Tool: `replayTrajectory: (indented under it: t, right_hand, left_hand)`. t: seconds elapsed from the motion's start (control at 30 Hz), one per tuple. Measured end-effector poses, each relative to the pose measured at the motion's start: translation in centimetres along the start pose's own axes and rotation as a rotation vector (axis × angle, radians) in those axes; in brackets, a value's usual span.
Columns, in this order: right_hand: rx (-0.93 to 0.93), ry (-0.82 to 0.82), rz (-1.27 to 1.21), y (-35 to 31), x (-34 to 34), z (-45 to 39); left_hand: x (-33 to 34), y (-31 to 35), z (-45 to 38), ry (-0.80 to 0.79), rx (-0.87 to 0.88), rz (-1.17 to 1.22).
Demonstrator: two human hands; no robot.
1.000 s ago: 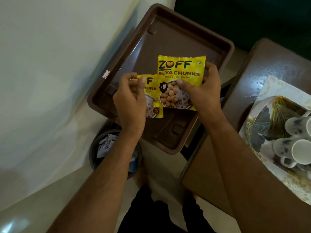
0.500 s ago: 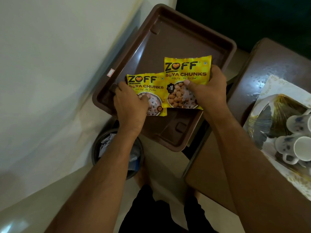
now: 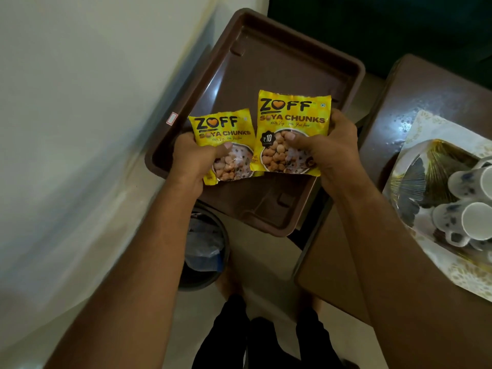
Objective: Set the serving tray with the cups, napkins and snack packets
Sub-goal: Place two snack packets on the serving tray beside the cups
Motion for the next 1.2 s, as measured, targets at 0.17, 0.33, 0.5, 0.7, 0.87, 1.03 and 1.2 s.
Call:
replayTrajectory:
  t: [0.17,0.33,0.5,0.7,0.87,1.03,1.2]
  right_hand:
    - [0.002,0.009,-0.053,0.2,-0.6,0.5]
    - [-0.003,0.021,-0.105,0.5,-1.6,1.1]
    - [-0.003,-0.011,-0.105,0.7,-2.6,1.5]
    - [-0.002,0.000,-0.133,0.6,-6.1,1.9]
    - [-0.033,0.031,-0.140,0.9,-11.2,2.1]
    - [-0.072,0.085,-0.150,1.8,-17.4,2.6]
    - [-0.080,0.121,-0.167,2.2,-24.3,3.3]
  left_hand:
    - [-0.8,0.5,0.4,-0.084,0.023,0.087]
    - [-1.4,1.5,0.5,-0.161,0.039,0.120]
    - [-1.2,2.4,1.3,-0.227,0.088,0.128]
    - [1.2,3.4,3.4,-0.224,0.185,0.136]
    - [5.1,4.2,6.1,-0.258,0.220,0.161]
    - [10.4,5.2,9.1,-0.355,0.248,0.161]
    - [16.3,6.5,12.4,-0.436,0.245,0.105]
Point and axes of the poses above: each hand's wrist, its own z-axis away from the middle knuckle, its own x-axis out of the palm, y = z × x, the point moved 2 cm from there along -z, towards the middle knuckle, and after that the axes turned 3 degrees about -x, right-handed, at the moved point
